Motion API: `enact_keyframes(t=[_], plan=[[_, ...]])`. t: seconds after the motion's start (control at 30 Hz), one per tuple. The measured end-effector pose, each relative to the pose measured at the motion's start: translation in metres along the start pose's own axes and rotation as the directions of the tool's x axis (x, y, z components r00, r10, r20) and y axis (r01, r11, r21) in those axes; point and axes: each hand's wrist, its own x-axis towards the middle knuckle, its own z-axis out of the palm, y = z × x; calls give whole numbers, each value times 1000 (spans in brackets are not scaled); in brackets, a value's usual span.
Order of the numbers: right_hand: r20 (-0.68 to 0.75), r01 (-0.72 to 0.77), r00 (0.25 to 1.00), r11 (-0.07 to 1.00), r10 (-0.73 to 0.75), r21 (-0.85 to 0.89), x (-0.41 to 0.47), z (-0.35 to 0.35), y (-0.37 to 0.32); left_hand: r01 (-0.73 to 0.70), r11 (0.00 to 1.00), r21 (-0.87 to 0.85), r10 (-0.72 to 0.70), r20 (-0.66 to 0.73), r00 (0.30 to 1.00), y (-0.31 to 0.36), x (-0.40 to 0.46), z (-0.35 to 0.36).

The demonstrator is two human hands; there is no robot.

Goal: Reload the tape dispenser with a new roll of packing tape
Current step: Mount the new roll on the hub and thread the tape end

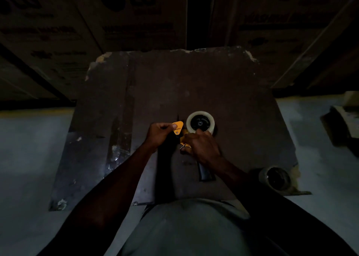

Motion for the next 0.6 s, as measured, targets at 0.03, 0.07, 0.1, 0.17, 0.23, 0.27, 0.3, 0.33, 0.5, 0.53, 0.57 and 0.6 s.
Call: enact_keyframes(t=[0.03, 0.07, 0.1, 0.17, 0.23, 0.27, 0.3, 0.33, 0.5, 0.53, 0.57, 0.6], plan=[[1, -18, 1000, 1000, 18, -6, 1, 0, -2, 4, 1000, -3, -4, 0, 1000, 1, -1, 0], [4, -43, 999, 999, 43, -16, 4, 1, -5, 3, 1000, -3, -3, -1, 1000, 2, -2, 0], [-2, -67, 998, 997, 67, -29, 6, 2, -7, -2, 1000, -1, 2, -5, 1000, 3, -2, 0], [-30, -105, 994, 993, 104, -60, 10, 4, -12, -8, 1000, 7, 8, -11, 1000, 3, -2, 0], [-58, -153, 987, 986, 149, -71, 12, 6, -13, -1, 1000, 18, 1, -9, 1000, 1, 0, -1], [-65, -176, 983, 982, 172, -65, 12, 6, -14, 4, 1000, 17, -4, -6, 1000, 0, 0, -2], [-71, -195, 979, 979, 191, -57, 13, 7, -16, 11, 1000, 15, -11, -8, 1000, 0, 0, -2], [-77, -207, 976, 977, 202, -59, 13, 7, -17, 17, 1000, 12, -17, -10, 1000, 0, 0, -2], [-182, -238, 954, 971, 239, 25, -2, 6, -14, 29, 999, -32, -30, -26, 999, 2, -4, 1], [-220, -287, 929, 954, 299, 84, -10, 1, -13, 31, 999, -42, -32, -30, 999, 2, -4, 3], [-230, -349, 897, 923, 379, 159, -18, 6, -7, 34, 998, -50, -35, -30, 999, 2, -4, 4], [-213, -417, 864, 886, 456, 202, -28, 8, -1, 34, 998, -53, -36, -28, 999, 1, -4, 5]])
